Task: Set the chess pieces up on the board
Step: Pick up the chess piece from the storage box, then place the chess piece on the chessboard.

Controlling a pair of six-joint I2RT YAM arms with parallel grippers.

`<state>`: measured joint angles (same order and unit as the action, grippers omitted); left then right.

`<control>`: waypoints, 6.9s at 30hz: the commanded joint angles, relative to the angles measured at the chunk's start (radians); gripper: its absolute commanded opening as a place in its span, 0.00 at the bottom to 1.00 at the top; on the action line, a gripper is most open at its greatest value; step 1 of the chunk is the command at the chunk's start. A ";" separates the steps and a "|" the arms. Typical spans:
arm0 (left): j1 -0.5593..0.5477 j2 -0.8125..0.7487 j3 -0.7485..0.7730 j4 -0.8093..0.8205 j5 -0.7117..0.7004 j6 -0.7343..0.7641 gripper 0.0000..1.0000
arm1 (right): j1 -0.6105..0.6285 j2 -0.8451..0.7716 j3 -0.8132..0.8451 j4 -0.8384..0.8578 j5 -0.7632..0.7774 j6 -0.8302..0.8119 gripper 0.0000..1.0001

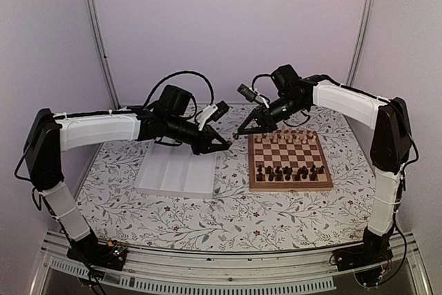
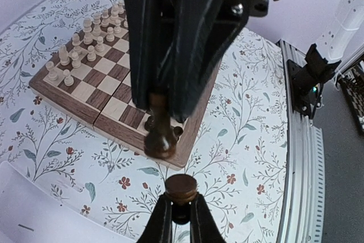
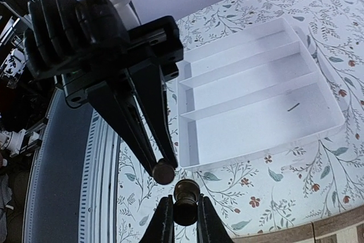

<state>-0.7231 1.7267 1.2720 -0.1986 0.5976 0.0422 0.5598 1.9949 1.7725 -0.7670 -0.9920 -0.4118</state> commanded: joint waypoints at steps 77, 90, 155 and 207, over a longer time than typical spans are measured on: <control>-0.048 0.124 0.155 -0.195 0.211 -0.039 0.00 | -0.118 -0.735 -0.652 0.046 0.548 -0.435 0.44; -0.091 0.259 0.287 -0.305 0.365 -0.079 0.00 | 0.309 -0.514 -0.520 0.165 0.854 -0.548 0.45; -0.107 -0.154 -0.019 0.182 -0.609 -0.080 0.99 | 0.022 -0.549 -0.566 0.232 0.314 -0.262 0.13; -0.238 0.115 0.156 0.385 0.027 0.212 0.22 | -0.142 -0.525 -0.594 0.253 -0.198 -0.101 0.17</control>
<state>-0.9428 1.8278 1.4078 0.1600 0.5941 0.2684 0.4187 1.4975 1.1900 -0.5243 -1.2079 -0.4984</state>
